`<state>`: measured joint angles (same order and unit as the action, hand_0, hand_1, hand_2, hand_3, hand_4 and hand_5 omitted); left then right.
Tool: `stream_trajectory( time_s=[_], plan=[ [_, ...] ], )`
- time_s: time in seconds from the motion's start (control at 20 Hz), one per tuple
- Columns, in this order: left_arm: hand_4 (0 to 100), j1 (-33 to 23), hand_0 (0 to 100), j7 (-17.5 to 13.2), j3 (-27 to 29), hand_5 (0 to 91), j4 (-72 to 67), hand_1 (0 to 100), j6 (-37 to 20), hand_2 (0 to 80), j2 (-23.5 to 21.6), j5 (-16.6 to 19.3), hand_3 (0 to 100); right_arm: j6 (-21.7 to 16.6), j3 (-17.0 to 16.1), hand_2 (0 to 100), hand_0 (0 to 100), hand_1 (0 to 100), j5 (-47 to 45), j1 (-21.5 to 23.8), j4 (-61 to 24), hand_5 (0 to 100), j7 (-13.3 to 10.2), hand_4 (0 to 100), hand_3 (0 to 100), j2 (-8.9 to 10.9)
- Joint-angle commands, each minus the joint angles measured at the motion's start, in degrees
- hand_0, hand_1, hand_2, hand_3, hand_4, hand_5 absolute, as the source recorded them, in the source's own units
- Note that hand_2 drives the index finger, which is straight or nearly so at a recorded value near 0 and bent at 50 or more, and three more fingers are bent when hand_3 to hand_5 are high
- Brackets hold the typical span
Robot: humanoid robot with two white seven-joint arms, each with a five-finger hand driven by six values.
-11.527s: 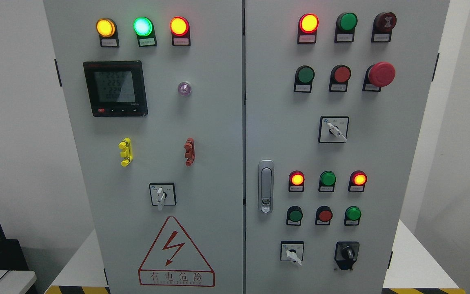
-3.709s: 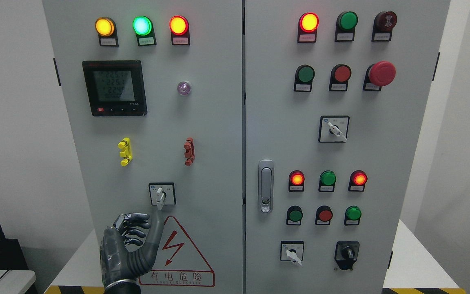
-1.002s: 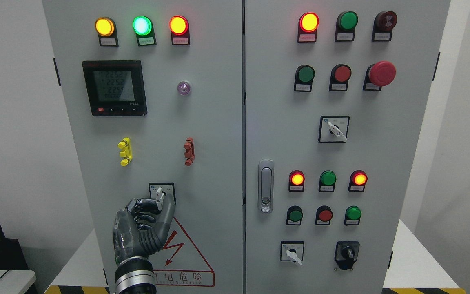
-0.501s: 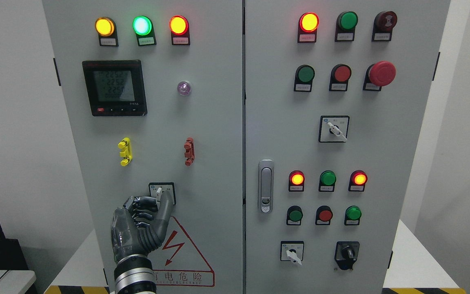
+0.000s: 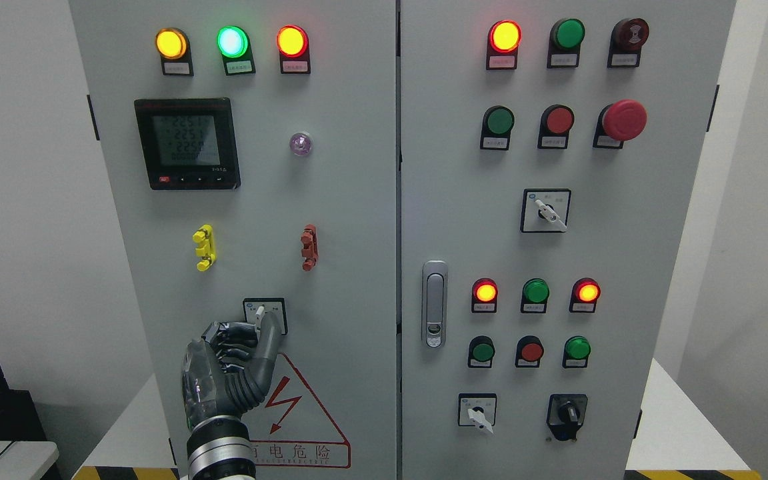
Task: Turn on light switch 1
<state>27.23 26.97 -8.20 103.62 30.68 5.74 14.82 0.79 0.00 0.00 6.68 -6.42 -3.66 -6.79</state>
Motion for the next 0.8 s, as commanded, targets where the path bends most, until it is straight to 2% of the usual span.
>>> stream_trajectory(
  time_s=[0.0, 0.75],
  plan=[
    [73, 0.02, 22, 0.01, -0.06, 66.1, 0.0, 47, 0.08, 55.0, 0.06, 0.04, 71, 0.0, 0.97, 0, 12, 39, -1.41, 0.0, 0.0, 0, -0.03, 0, 0, -0.06],
    [74, 0.55, 24, 0.01, -0.41, 66.1, -0.09, 44, 1.22, 55.6, 0.06, 0.04, 71, 0.0, 0.97, 0, 12, 39, -1.41, 0.0, 0.0, 0, 0.05, 0, 0, -0.06]
  ],
)
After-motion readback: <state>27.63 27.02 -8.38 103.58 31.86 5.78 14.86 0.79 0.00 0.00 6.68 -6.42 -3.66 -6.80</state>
